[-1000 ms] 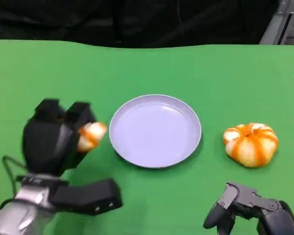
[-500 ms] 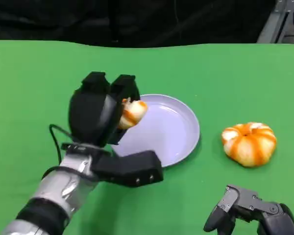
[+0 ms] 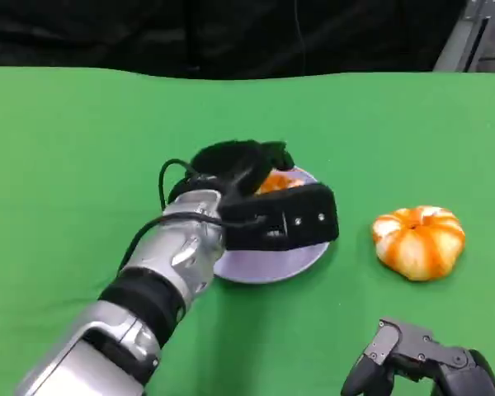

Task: Grasp the bread from the table and place it into the plate.

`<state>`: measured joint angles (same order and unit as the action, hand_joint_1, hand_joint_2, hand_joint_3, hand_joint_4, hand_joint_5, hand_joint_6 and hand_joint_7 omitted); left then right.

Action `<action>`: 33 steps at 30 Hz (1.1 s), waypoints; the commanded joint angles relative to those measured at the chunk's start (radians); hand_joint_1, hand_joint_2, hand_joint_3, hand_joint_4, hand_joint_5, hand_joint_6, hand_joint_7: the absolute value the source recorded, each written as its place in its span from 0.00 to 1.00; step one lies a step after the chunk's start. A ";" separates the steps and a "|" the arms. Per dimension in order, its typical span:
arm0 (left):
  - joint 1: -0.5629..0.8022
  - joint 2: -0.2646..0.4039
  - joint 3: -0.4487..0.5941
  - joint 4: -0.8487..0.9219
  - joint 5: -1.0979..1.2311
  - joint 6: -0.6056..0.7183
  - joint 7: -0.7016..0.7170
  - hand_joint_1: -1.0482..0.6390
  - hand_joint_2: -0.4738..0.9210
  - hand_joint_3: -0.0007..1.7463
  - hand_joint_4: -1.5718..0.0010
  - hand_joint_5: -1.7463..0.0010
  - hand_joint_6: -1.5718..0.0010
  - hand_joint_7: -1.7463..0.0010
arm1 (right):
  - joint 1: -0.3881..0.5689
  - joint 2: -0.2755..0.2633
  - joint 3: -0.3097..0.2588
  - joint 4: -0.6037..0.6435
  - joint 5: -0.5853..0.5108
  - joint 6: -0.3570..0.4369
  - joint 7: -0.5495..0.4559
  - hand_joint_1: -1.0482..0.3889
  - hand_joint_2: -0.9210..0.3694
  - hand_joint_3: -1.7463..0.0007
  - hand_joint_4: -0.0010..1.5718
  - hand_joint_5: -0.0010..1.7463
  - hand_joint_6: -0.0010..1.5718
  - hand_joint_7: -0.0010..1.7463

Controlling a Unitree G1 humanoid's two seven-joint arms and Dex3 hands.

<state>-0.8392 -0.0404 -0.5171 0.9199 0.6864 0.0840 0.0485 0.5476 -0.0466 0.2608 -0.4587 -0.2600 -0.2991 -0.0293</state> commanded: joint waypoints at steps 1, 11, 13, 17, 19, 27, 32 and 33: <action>-0.011 0.031 -0.028 -0.031 0.009 0.041 -0.084 0.25 1.00 0.07 1.00 0.79 0.92 0.99 | 0.007 -0.002 0.005 -0.016 0.003 -0.003 -0.002 0.72 0.56 0.07 0.49 1.00 0.52 0.81; -0.025 0.080 -0.051 -0.073 -0.021 0.096 -0.370 0.05 1.00 0.16 1.00 1.00 0.96 0.99 | -0.003 -0.009 -0.004 -0.017 0.012 0.000 0.003 0.72 0.56 0.08 0.50 1.00 0.52 0.81; -0.015 0.091 -0.047 -0.099 -0.024 0.097 -0.380 0.05 1.00 0.16 1.00 1.00 0.96 0.98 | -0.004 -0.009 -0.005 -0.016 0.010 -0.001 0.003 0.72 0.56 0.08 0.50 1.00 0.52 0.81; 0.070 0.132 0.023 -0.256 -0.083 0.089 -0.365 0.09 1.00 0.15 1.00 1.00 0.95 0.98 | -0.006 -0.004 -0.004 -0.015 0.007 0.002 0.000 0.72 0.56 0.08 0.51 1.00 0.52 0.81; 0.122 0.161 0.046 -0.344 -0.098 0.079 -0.352 0.10 1.00 0.16 0.99 1.00 0.95 0.98 | -0.006 -0.001 -0.001 -0.015 0.006 0.003 -0.002 0.72 0.57 0.07 0.50 1.00 0.52 0.82; 0.359 0.275 0.180 -0.768 -0.205 0.069 -0.390 0.16 1.00 0.17 0.95 0.97 0.93 0.97 | -0.010 0.004 0.011 -0.020 -0.004 0.020 -0.004 0.72 0.57 0.06 0.50 1.00 0.52 0.82; 0.547 0.285 0.305 -1.026 -0.314 0.069 -0.357 0.33 1.00 0.13 0.89 0.56 0.79 0.89 | -0.012 0.011 0.023 -0.023 -0.010 0.026 -0.009 0.72 0.57 0.06 0.51 1.00 0.52 0.82; 0.569 0.285 0.319 -1.049 -0.327 0.065 -0.353 0.36 1.00 0.13 0.88 0.50 0.76 0.87 | -0.012 0.012 0.025 -0.024 -0.011 0.027 -0.010 0.72 0.57 0.06 0.51 1.00 0.52 0.82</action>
<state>-0.3359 0.2293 -0.2449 -0.0586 0.3971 0.1577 -0.3240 0.5312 -0.0369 0.2835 -0.4729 -0.2654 -0.2793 -0.0309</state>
